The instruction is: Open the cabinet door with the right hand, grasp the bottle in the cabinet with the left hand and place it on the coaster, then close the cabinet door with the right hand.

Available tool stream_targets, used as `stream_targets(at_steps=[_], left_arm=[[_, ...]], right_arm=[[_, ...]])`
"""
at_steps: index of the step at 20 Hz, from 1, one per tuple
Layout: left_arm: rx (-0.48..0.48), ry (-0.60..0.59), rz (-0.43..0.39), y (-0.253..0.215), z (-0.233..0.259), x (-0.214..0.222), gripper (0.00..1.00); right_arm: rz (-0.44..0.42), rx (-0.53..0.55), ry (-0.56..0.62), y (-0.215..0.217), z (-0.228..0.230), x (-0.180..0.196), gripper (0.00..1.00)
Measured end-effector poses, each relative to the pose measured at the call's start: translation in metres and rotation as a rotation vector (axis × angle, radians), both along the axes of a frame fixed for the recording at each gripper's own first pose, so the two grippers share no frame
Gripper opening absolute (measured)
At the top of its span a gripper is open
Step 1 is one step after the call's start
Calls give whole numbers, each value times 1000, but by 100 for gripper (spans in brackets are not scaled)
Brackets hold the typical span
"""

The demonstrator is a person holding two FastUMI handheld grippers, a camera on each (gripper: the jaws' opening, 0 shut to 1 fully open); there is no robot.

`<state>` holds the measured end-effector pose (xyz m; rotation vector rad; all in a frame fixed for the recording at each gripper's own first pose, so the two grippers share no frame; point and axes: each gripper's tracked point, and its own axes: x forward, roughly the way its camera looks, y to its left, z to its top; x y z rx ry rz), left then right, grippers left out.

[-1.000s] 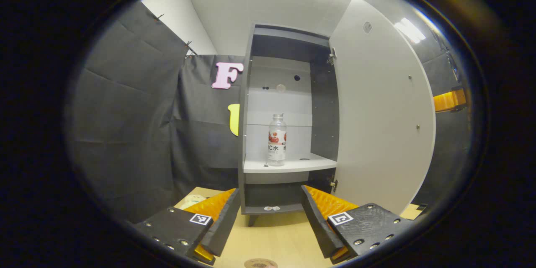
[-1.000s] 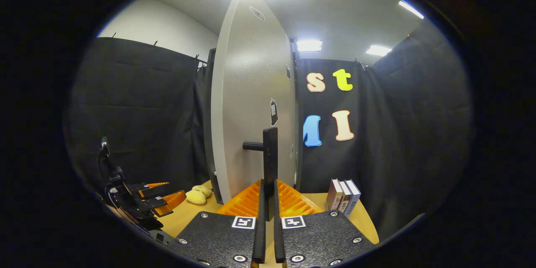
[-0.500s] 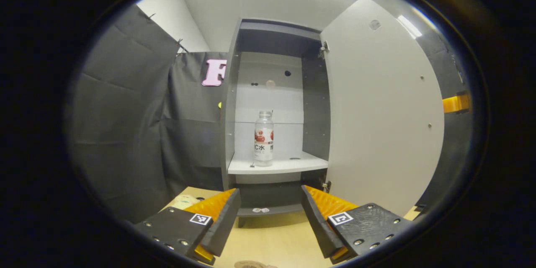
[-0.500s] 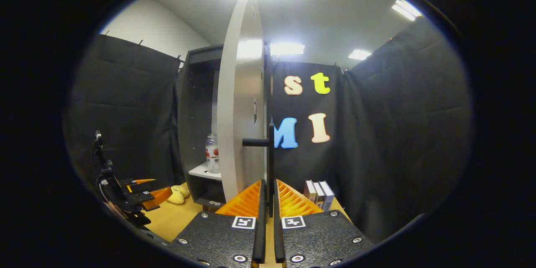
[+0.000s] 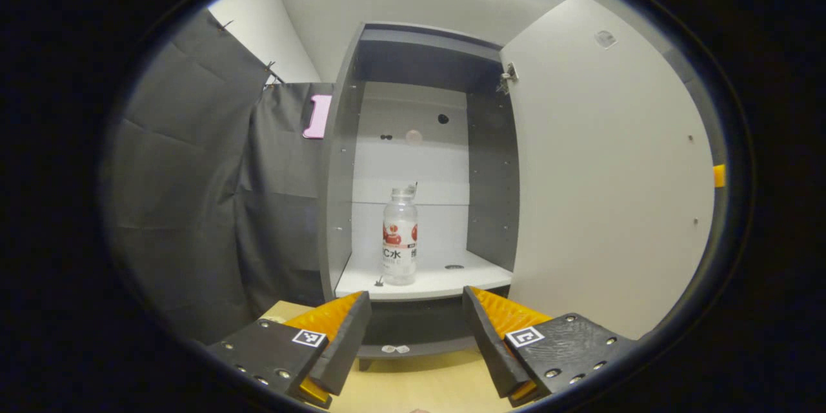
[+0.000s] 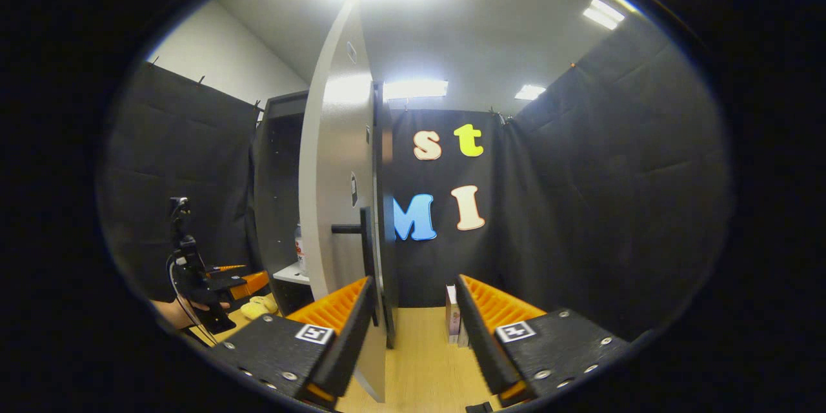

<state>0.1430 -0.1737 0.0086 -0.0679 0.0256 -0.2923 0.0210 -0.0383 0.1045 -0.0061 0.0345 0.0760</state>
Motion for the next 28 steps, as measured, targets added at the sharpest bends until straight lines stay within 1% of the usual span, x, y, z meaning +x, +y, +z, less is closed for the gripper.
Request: stream_targets(at_steps=[1,2,3,4,5,6,7,8,11,12,13,18,21,22,23,24,26,27,28], left_arm=[[5,-5,2,-2,2,11,89],[10,-9,2,-5,3,22,86],[19,-10,2,-6,3,34,89],[28,-12,7,-7,3,45,86],[39,-16,12,-8,2,56,89],[50,-20,18,-10,1,68,85],[57,-19,23,-11,-1,78,89],[62,-12,24,-15,-5,88,85],[54,-19,17,-23,-6,118,85],[51,-22,12,-26,-6,127,82],[47,-27,13,-28,-4,136,89],[74,-42,37,-32,-3,178,89],[79,-33,50,-34,-7,195,89],[83,-28,61,-33,-9,204,86],[88,-20,67,-33,-10,211,85],[91,-15,75,-32,-13,215,89],[86,-15,87,-31,-11,222,89],[80,-19,88,-30,-8,223,85],[73,-23,84,-31,-7,222,89]], right_arm=[[-33,-9,8,-12,-6,0,92],[-66,-21,19,-22,-13,-1,95],[-99,-29,34,-31,-21,-1,97],[-119,-33,46,-38,-27,-1,97],[-132,-32,56,-40,-32,-1,97],[-145,-30,68,-44,-37,-1,97],[-158,-30,79,-48,-41,-3,97],[-175,-32,90,-54,-45,-6,97],[-209,-38,116,-65,-56,-8,97],[-211,-31,129,-67,-60,-9,97],[-213,-21,139,-67,-64,-9,98],[-239,5,182,-78,-79,-7,97],[-244,14,208,-82,-88,-5,97],[-246,15,215,-82,-91,-5,97],[-245,15,221,-83,-93,-5,97],[-242,15,226,-83,-95,-4,97],[-237,7,237,-84,-100,-1,97],[-234,3,240,-84,-102,-2,97],[-230,0,243,-86,-103,-2,97]])
